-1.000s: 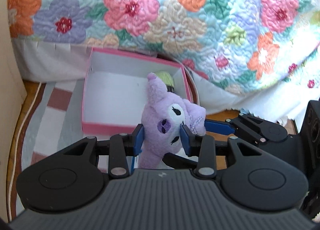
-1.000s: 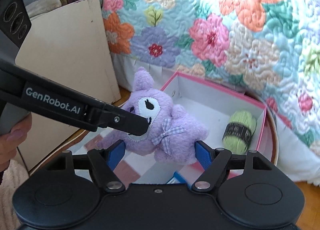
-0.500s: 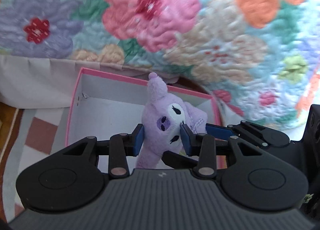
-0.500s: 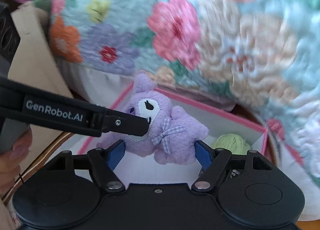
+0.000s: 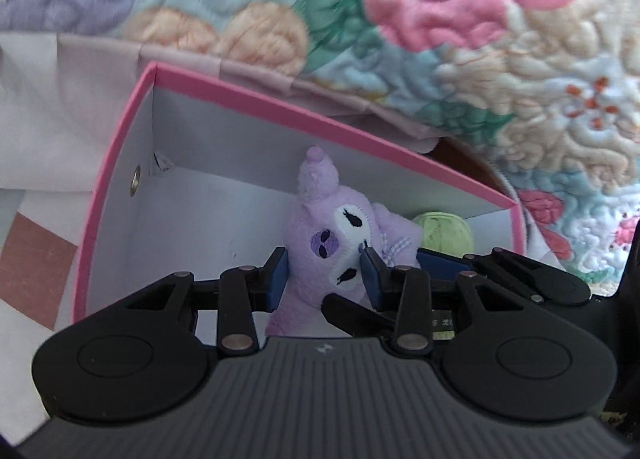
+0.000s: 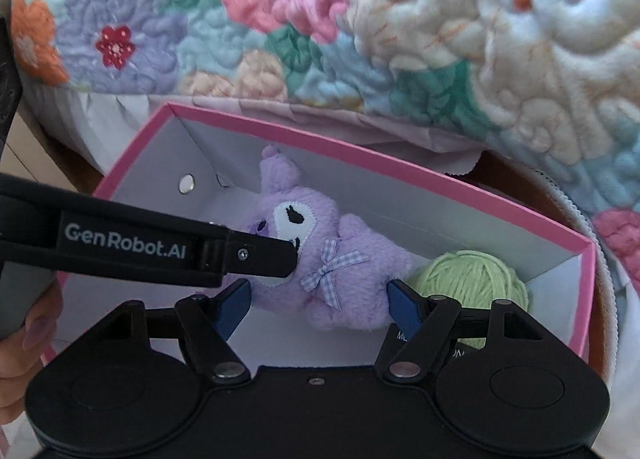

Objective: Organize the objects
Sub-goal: 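Lift the purple plush with both grippers and carry it into the pink box, then open both grippers to release the plush beside the yarn ball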

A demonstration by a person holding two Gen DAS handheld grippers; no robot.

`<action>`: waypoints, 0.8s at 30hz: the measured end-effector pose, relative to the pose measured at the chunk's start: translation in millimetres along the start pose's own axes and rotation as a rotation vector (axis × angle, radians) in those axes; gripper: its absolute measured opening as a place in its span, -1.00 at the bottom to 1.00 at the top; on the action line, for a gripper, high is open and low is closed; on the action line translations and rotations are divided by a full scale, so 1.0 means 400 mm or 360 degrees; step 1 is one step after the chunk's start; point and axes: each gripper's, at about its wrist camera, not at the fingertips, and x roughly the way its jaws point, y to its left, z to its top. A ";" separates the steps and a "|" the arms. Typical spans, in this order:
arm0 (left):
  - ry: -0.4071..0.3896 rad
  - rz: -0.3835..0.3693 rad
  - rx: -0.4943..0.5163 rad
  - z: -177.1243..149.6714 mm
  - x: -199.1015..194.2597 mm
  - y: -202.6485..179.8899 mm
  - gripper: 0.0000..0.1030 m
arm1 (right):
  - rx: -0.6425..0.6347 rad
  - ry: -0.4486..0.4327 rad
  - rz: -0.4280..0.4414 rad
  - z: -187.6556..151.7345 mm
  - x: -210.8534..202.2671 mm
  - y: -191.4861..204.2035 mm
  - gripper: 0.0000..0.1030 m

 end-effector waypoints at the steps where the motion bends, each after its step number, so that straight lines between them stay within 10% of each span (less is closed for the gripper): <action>1: 0.0005 -0.0002 -0.0005 -0.001 0.006 0.005 -0.26 | -0.0014 0.0012 -0.0010 0.001 0.008 0.002 0.52; 14: 0.0085 0.0076 -0.0100 -0.002 0.090 0.007 -0.26 | -0.0139 0.0126 -0.0185 0.012 0.079 0.020 0.37; 24: 0.0082 0.0206 0.0164 -0.057 -0.035 -0.057 0.01 | -0.0204 -0.0158 -0.0162 -0.110 -0.171 0.067 0.55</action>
